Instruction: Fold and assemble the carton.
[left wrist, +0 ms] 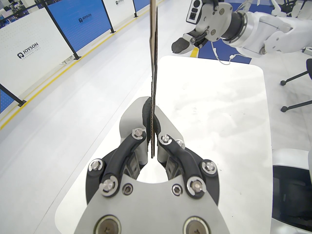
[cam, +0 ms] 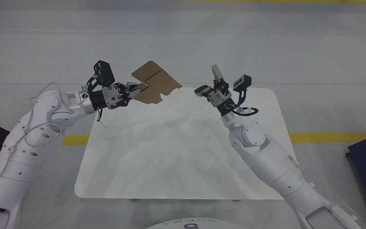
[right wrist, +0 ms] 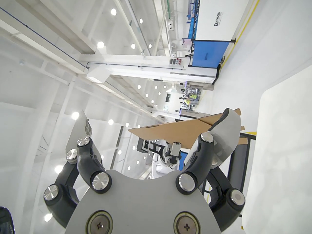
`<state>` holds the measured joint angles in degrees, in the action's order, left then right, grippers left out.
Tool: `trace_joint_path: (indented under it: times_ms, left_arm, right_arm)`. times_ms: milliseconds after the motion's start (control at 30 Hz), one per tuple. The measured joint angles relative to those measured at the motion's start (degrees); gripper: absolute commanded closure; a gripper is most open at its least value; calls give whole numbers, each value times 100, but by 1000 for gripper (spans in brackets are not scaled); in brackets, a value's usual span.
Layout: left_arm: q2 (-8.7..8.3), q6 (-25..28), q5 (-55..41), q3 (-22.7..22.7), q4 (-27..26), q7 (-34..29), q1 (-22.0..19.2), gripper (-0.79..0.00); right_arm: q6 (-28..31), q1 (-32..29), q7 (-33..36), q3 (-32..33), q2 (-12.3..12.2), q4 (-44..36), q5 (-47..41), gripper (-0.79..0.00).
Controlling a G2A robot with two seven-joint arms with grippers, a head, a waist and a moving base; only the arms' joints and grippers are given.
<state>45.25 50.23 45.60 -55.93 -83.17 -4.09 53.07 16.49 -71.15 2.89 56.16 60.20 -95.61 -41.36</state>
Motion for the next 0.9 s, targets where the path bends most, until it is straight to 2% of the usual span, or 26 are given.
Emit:
trace_joint_path:
  times_ms: [233,300,367,467,533,633,767,833,900]
  left_arm:
    - [2,-15,-11,-2,-3,6,11,0]
    - [13,-47,-194,-2,13,26,87,0]
    - [20,64,-715,15,145,-180,142,0]
    - [35,198,-1892,170,376,-956,104,0]
    - [47,204,-3062,346,540,-1657,13,0]
    - [50,-176,-4766,533,724,-2847,-213,0]
    - [67,-433,-6456,593,921,-4013,-411,0]
    - [82,-471,-7073,581,1047,-4403,-471,0]
    - [85,-482,-7277,567,1101,-4515,-493,0]
  right_arm:
    - [31,-1,-51,20,1,9,-45,-785]
    - [128,-14,-416,36,15,0,366,-785]
    - [307,-68,-1151,-10,55,-43,1355,-785]
    - [505,-161,-1878,-148,112,-49,2914,-785]
    - [541,-227,-2326,-194,142,46,3964,-785]
    - [601,-316,-2868,-313,200,198,5184,-785]
    - [626,-315,-3394,-345,273,458,6204,-785]
    - [575,-332,-3677,-359,319,523,6441,-785]
    - [554,-337,-3780,-356,330,531,6450,-785]
